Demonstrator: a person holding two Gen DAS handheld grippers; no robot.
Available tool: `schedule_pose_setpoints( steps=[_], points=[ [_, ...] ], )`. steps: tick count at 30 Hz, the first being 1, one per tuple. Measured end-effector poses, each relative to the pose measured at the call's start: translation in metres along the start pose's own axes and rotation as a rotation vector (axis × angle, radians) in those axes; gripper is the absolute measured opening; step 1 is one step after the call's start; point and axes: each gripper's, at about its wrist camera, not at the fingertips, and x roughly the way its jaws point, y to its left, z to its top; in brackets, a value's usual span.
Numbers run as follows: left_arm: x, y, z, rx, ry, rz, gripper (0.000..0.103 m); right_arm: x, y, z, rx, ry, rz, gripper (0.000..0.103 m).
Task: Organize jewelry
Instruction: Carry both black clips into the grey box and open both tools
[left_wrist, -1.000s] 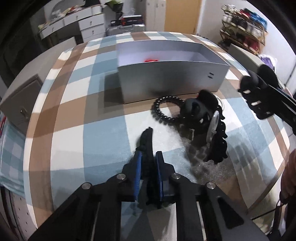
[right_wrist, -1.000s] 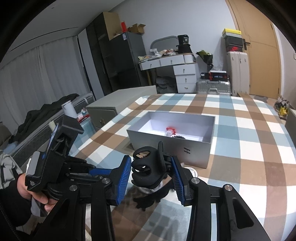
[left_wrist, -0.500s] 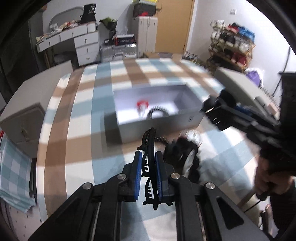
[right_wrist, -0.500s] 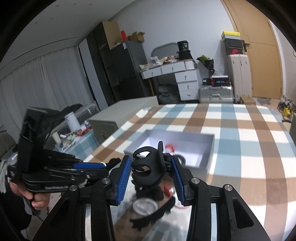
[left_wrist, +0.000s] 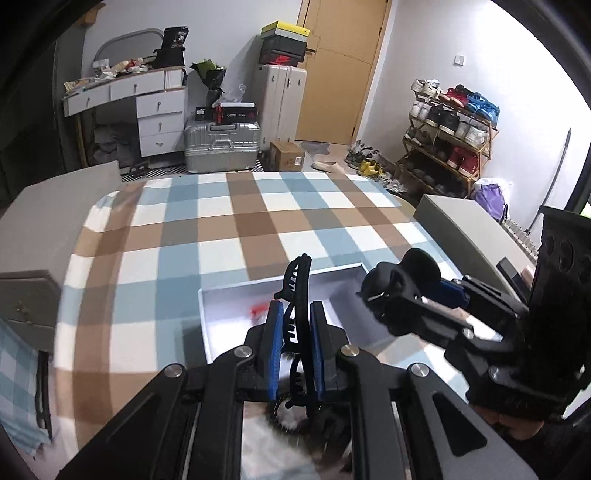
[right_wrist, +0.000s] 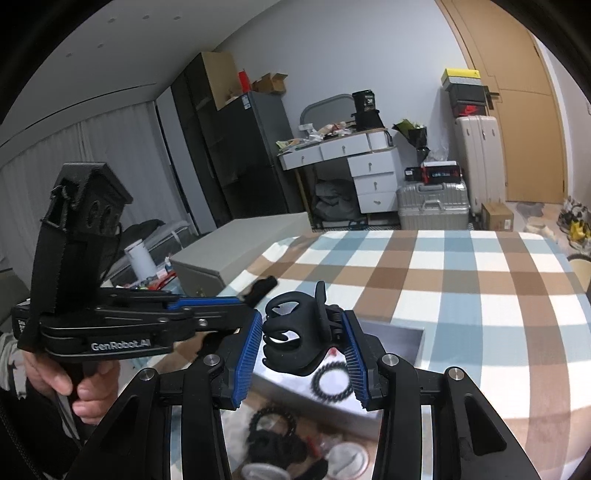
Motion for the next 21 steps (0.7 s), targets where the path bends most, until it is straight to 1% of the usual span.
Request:
schedule_pose_setpoints(
  steps=[9, 13, 21],
  points=[
    [0.018, -0.006, 0.013, 0.015, 0.007, -0.037, 0.01, 0.017, -0.017, 0.005, 0.019, 0.002, -0.003, 0.042],
    [0.023, -0.007, 0.014, 0.024, 0.018, -0.041, 0.01, 0.022, -0.022, 0.005, 0.024, 0.009, -0.008, 0.042],
    [0.034, -0.003, 0.014, 0.015, 0.042, -0.071, 0.01, 0.032, -0.031, -0.001, 0.039, 0.045, -0.017, 0.042]
  ],
)
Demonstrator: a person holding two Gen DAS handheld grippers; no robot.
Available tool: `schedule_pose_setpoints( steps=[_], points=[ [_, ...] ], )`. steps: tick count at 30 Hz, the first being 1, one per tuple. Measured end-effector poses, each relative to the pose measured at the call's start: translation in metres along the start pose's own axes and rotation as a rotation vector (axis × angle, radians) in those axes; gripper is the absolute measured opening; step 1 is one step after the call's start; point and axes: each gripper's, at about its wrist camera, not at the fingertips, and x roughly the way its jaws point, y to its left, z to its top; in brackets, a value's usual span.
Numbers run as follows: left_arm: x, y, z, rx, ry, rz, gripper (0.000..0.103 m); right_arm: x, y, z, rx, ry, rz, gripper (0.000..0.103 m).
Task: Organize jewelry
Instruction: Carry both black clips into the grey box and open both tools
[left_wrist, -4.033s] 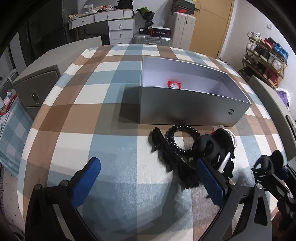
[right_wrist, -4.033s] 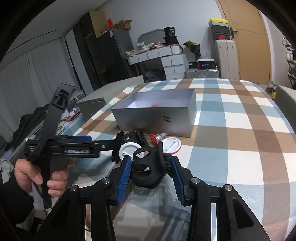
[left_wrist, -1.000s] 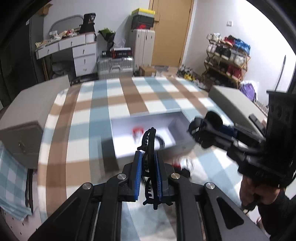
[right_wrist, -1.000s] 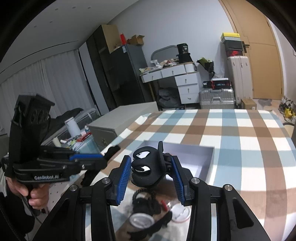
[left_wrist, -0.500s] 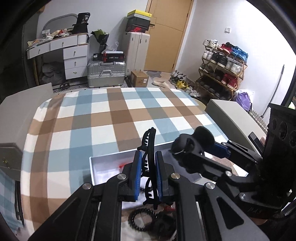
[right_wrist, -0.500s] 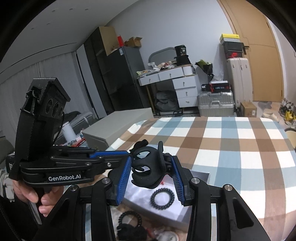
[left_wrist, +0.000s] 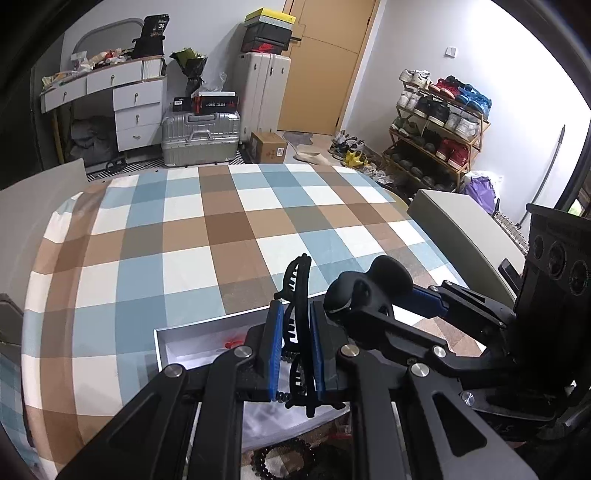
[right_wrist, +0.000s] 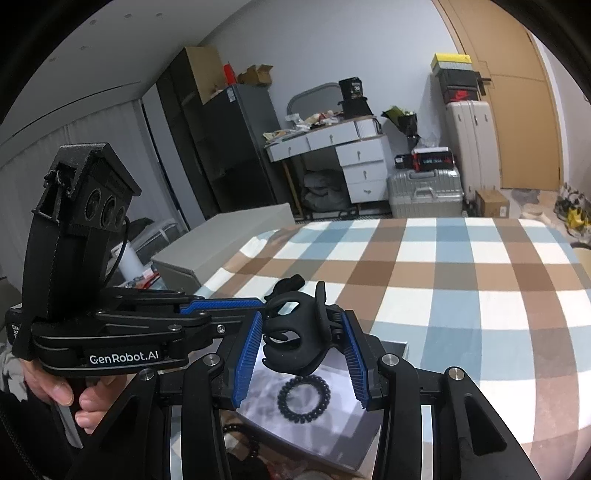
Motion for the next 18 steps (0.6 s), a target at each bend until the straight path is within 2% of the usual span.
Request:
schedule_pose_setpoints(
  steps=[5, 8, 9, 10, 12, 13, 14, 18],
  points=[
    [0.004, 0.005, -0.001, -0.026, 0.021, -0.028, 0.011, 0.007, -0.004, -0.003, 0.016, 0.029, -0.013, 0.044],
    [0.008, 0.008, -0.002, -0.039, 0.05, -0.017, 0.015, 0.006, -0.008, -0.004, 0.042, 0.032, -0.014, 0.045],
    [0.008, 0.008, -0.003, -0.04, 0.053, -0.017, 0.02, 0.005, -0.009, -0.004, 0.05, 0.031, -0.006, 0.045],
    [0.006, 0.008, -0.005, -0.038, 0.046, -0.012, 0.03, 0.003, -0.008, -0.005, 0.052, 0.03, -0.001, 0.046],
    [0.001, 0.007, -0.007, -0.034, 0.028, 0.009, 0.04, -0.001, -0.006, -0.004, 0.039, 0.021, -0.007, 0.053],
    [-0.002, 0.008, -0.008, -0.038, 0.019, 0.018, 0.041, -0.003, -0.004, -0.004, 0.031, 0.014, -0.011, 0.061],
    [-0.005, 0.009, -0.009, -0.043, 0.012, 0.024, 0.041, -0.007, -0.002, -0.003, 0.026, 0.004, -0.018, 0.064],
    [-0.017, 0.008, -0.014, -0.057, -0.004, 0.053, 0.043, -0.019, 0.002, -0.002, 0.03, -0.015, -0.028, 0.065]
  ],
)
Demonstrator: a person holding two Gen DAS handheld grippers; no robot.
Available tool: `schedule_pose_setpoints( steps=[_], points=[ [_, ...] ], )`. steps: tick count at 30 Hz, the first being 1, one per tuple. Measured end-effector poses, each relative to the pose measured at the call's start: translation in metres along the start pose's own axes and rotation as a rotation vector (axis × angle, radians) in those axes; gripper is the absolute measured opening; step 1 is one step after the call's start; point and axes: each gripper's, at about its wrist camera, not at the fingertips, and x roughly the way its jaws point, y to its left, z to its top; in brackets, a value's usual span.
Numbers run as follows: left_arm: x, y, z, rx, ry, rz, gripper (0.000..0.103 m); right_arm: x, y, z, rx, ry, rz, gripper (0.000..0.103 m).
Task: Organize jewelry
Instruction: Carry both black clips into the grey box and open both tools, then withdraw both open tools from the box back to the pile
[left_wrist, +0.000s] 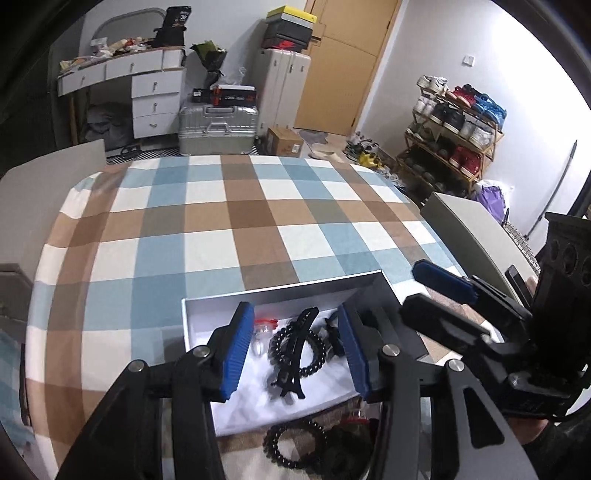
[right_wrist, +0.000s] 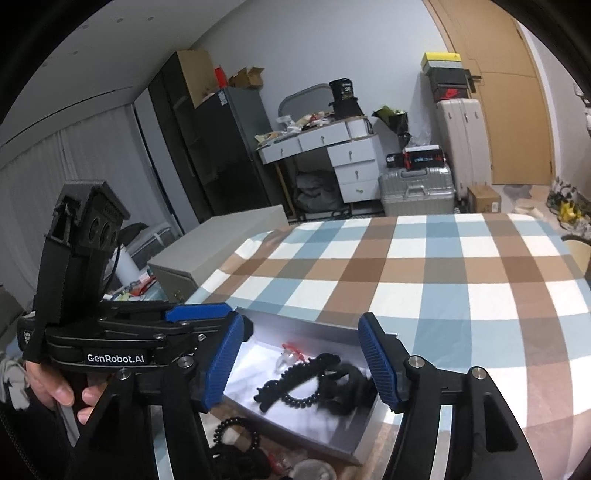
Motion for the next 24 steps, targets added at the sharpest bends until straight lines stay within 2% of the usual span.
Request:
schedule_pose_setpoints(
  steps=[3, 4, 9, 13, 20, 22, 24],
  points=[
    [-0.007, -0.003, -0.003, 0.013, -0.026, 0.037, 0.05, -0.008, 0.004, 0.001, -0.001, -0.007, -0.003, 0.068],
    [-0.01, -0.003, -0.003, 0.011, -0.031, 0.035, 0.05, -0.011, 0.005, 0.001, -0.002, -0.011, -0.003, 0.072],
    [-0.022, -0.008, -0.004, 0.013, -0.06, 0.047, 0.051, -0.027, 0.011, 0.003, 0.0, -0.037, 0.017, 0.078],
    [-0.031, -0.013, -0.006, 0.021, -0.091, 0.067, 0.063, -0.039, 0.018, 0.003, -0.011, -0.057, 0.007, 0.085],
    [-0.047, -0.022, -0.012, 0.041, -0.133, 0.086, 0.067, -0.059, 0.027, 0.0, -0.022, -0.086, -0.01, 0.093],
    [-0.051, -0.024, -0.013, 0.042, -0.146, 0.093, 0.076, -0.065, 0.031, 0.0, -0.029, -0.099, -0.015, 0.095],
    [-0.055, -0.026, -0.015, 0.044, -0.161, 0.096, 0.079, -0.071, 0.034, -0.001, -0.037, -0.108, -0.019, 0.097]
  ],
)
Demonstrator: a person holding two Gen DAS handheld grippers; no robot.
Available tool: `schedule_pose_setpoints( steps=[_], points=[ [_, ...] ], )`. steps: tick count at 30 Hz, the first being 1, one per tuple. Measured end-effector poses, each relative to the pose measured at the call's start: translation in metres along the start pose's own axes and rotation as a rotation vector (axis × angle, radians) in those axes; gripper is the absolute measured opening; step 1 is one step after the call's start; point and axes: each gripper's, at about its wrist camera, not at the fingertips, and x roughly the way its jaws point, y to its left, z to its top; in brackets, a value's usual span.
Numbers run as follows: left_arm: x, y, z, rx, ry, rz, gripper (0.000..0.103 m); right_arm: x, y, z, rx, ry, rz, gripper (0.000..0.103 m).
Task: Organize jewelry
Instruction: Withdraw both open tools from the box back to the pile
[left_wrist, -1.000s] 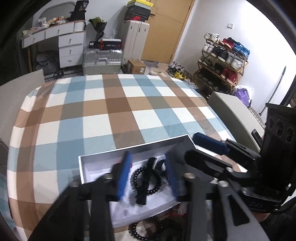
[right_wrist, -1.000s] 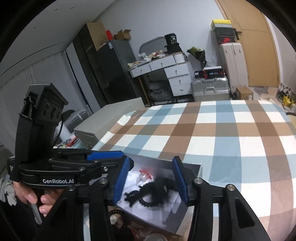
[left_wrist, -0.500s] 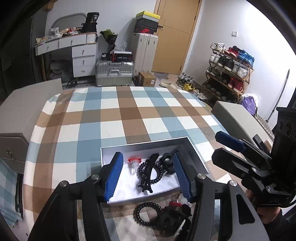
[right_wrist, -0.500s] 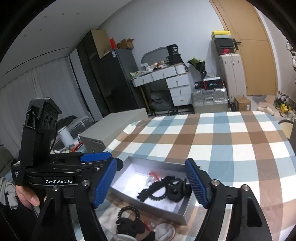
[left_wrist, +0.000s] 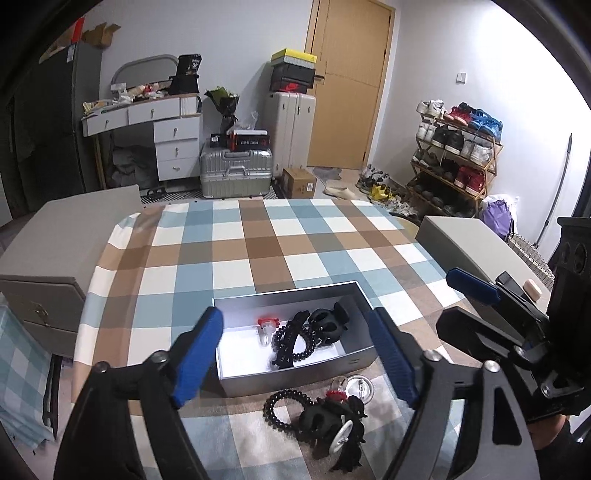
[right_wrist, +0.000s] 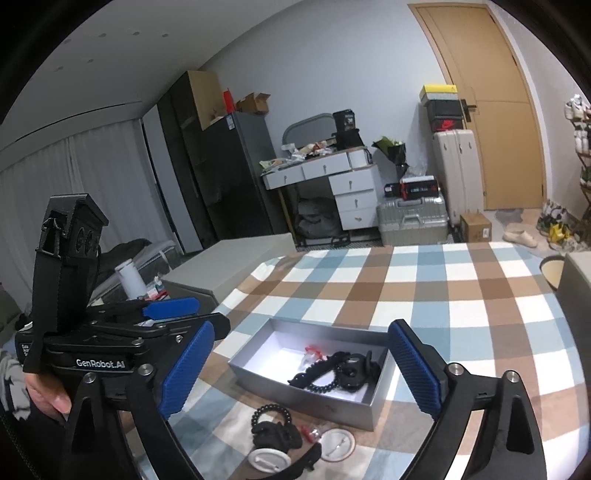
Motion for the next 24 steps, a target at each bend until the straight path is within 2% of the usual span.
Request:
schedule_pose_setpoints(
  steps=[5, 11, 17, 19, 24],
  points=[
    [-0.009, -0.003, -0.003, -0.001, -0.018, 0.015, 0.081, -0.013, 0.007, -0.001, -0.015, -0.017, -0.014, 0.101],
    [-0.017, -0.006, -0.013, 0.002, -0.052, 0.058, 0.089, -0.024, 0.012, -0.008, -0.023, -0.014, -0.026, 0.103],
    [-0.021, -0.003, -0.03, -0.014, -0.062, 0.083, 0.094, -0.028, 0.017, -0.027, -0.042, 0.029, -0.05, 0.103],
    [-0.023, 0.0, -0.039, -0.034, -0.073, 0.102, 0.101, -0.029, 0.017, -0.035, -0.04, 0.042, -0.058, 0.103],
    [-0.02, 0.01, -0.066, -0.074, -0.047, 0.14, 0.101, -0.023, 0.014, -0.06, -0.009, 0.118, -0.047, 0.103]
  ],
)
